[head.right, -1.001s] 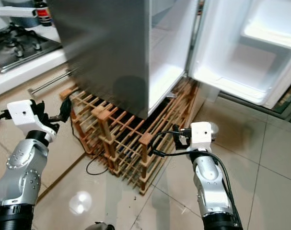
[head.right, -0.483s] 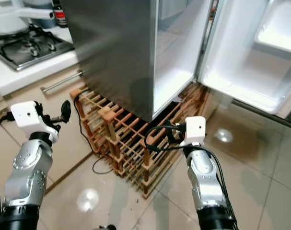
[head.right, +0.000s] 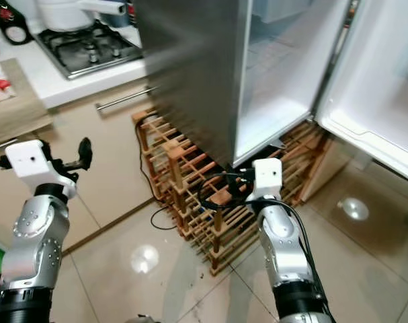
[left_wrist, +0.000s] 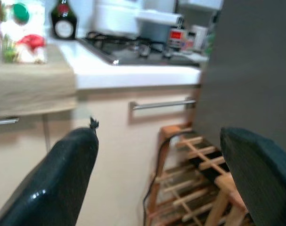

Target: Restocking fridge

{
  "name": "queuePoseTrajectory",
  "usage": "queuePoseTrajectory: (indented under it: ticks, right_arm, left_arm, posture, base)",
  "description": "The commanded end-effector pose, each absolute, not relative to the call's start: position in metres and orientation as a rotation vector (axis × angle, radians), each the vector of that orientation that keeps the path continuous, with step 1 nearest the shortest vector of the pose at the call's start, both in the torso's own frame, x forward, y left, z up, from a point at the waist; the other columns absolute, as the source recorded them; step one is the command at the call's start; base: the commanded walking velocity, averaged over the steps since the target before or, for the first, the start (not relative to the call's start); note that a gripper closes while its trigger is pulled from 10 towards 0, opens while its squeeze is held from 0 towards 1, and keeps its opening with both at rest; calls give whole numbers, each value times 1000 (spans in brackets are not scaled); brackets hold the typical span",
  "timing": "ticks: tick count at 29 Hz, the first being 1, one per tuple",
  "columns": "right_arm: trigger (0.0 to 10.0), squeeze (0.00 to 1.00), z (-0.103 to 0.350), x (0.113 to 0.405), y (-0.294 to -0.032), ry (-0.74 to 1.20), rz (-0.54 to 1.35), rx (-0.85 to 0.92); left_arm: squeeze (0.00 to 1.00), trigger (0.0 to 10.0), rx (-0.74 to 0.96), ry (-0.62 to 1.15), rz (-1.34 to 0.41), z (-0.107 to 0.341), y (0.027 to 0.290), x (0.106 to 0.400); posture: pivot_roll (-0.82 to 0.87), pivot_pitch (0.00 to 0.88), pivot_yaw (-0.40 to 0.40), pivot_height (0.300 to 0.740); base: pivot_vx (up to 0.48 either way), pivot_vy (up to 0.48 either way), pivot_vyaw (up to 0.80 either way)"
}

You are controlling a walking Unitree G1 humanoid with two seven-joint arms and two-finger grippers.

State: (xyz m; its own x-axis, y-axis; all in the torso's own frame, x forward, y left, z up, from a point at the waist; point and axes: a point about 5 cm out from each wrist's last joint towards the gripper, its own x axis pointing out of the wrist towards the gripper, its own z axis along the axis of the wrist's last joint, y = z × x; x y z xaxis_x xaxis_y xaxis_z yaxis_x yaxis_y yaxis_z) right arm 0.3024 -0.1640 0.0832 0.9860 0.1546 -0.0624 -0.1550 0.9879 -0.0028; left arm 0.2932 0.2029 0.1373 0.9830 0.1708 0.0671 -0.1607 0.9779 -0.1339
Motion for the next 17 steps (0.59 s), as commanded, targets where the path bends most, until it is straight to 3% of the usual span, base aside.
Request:
queuePoseTrajectory:
  ticks: [1,11,17]
  right_arm:
    - [10000,0,83,303,-160,59,173,6]
    - [10000,0,85,306,-161,62,208,-13]
    - [10000,0,85,306,-161,61,213,-9]
  left_arm:
    - [0,10000,-108,-54,197,134,207,294]
    - [0,10000,-95,-83,162,138,199,290]
    - [0,10000,-152,-50,222,131,201,283]
  posture:
    - [-53,0,25,740]
    - [-40,0,-3,740]
    - [-29,0,-1,740]
  base:
    - [0,0,488]
    - [0,0,480]
    - [0,480,485]
